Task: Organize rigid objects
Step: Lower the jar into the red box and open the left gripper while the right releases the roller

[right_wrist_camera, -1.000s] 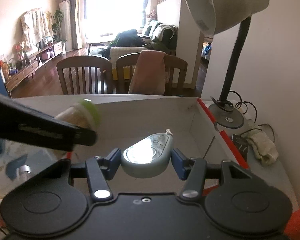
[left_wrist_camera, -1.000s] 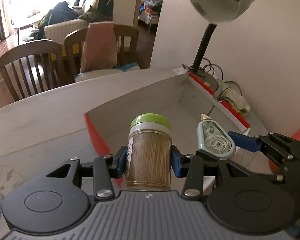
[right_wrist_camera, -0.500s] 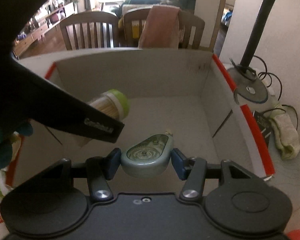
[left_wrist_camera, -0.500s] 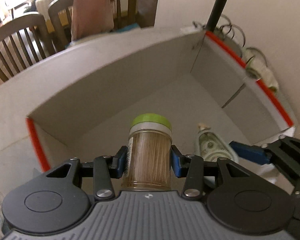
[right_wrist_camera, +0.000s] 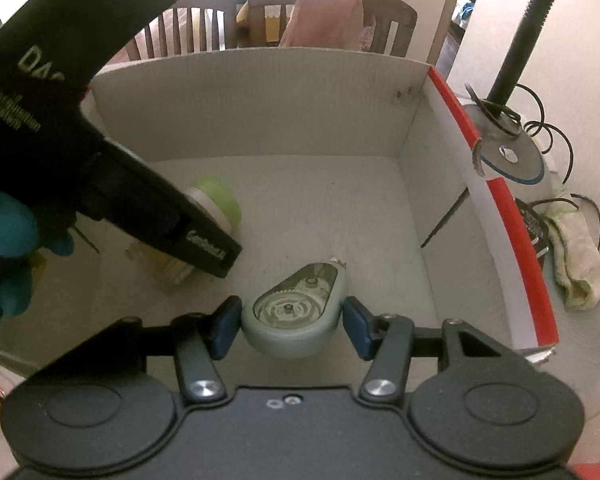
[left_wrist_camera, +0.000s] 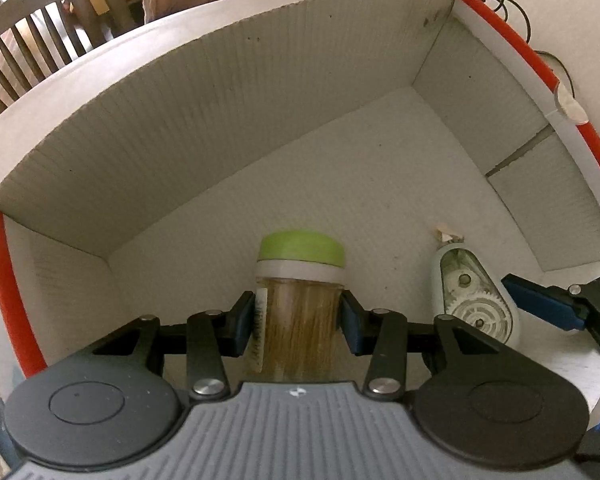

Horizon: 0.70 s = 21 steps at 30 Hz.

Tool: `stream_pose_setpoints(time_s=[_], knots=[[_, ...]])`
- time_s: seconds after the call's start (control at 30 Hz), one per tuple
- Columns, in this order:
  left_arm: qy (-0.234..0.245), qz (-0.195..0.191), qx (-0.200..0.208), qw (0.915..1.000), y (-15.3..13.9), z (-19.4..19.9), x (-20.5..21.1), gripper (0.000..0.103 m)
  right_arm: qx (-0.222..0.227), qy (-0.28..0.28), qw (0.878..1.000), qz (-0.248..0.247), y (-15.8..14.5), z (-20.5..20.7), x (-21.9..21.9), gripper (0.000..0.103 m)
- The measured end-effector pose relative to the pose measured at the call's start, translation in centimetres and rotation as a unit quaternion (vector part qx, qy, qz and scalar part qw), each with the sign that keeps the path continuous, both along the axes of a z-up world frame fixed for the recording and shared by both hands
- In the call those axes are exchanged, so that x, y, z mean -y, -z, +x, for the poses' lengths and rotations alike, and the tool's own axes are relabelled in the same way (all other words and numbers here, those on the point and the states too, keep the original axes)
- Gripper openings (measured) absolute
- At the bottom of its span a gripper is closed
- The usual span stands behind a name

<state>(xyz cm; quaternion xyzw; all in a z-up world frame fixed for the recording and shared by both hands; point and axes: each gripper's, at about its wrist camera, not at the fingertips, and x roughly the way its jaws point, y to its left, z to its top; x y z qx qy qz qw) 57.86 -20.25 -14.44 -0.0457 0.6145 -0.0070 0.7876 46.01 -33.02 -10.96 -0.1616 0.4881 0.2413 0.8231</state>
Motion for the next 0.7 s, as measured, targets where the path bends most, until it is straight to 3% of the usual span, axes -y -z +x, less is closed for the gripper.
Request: stream_pose_setpoints(time_s=[0.23, 0.3, 0.37, 0.7], knots=[[0.003, 0.008, 0.006, 0.9999, -0.6, -0.2, 0.0, 0.044, 0.001, 0.005, 1.0, 0.012, -0.2, -1.5, 0.7, 0.059], [0.003, 0.012, 0.01, 0.9999, -1.0, -0.6, 0.0, 0.048, 0.006, 0.007, 1.0, 0.015, -0.6, -1.9, 0.8, 0.066], [0.004, 0.006, 0.021, 0.9998, -1.7, -1.2, -0.2, 0.056, 0.01, 0.008, 1.0, 0.019, -0.9, -2.5, 1.0, 0.067], [-0.004, 0.007, 0.082, 0.9966, -5.7, -3.8, -0.6, 0.056, 0.031, 0.028, 0.998, 0.055, -2.9, -3.0, 2.0, 0.074]])
